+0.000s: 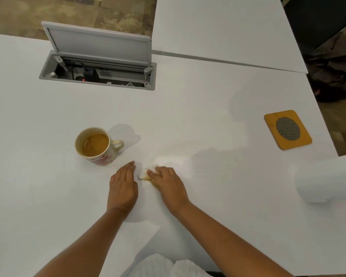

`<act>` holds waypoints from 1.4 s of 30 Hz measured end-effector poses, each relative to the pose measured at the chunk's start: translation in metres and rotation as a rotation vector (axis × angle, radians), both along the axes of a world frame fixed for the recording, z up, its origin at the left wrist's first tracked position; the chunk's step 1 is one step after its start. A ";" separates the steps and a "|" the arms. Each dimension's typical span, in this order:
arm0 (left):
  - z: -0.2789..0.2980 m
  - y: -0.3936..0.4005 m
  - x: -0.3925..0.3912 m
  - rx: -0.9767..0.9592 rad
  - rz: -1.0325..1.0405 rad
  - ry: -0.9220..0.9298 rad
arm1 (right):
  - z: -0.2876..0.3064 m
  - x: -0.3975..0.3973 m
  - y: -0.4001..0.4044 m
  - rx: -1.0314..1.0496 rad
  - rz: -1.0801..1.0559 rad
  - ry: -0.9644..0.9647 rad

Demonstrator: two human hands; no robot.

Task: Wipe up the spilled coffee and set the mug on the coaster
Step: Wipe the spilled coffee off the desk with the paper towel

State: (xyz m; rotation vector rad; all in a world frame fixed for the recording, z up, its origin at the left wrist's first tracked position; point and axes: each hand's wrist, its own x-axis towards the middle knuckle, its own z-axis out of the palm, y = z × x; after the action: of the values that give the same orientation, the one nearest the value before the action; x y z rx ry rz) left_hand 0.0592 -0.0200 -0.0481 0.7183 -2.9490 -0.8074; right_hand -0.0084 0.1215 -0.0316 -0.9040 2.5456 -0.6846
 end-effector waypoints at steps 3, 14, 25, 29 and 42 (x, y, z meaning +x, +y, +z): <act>-0.005 -0.001 0.000 0.019 0.021 -0.004 | -0.010 -0.034 0.028 0.018 -0.021 0.124; -0.015 -0.004 0.000 -0.068 -0.039 -0.072 | -0.003 -0.101 0.125 0.272 -0.704 0.099; -0.011 -0.002 0.000 -0.024 -0.035 -0.018 | -0.001 -0.055 -0.026 0.213 -0.013 0.055; -0.007 0.000 -0.002 0.080 0.058 0.005 | -0.009 -0.009 -0.007 0.071 0.276 0.035; -0.012 0.000 -0.001 0.059 0.034 -0.013 | -0.005 -0.031 0.160 0.198 -0.648 0.117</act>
State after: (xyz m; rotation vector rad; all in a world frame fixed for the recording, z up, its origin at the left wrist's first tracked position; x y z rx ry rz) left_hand 0.0579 -0.0203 -0.0600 0.7774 -2.9276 -0.8934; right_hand -0.0390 0.2815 -0.0361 -0.0359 2.9559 -0.5368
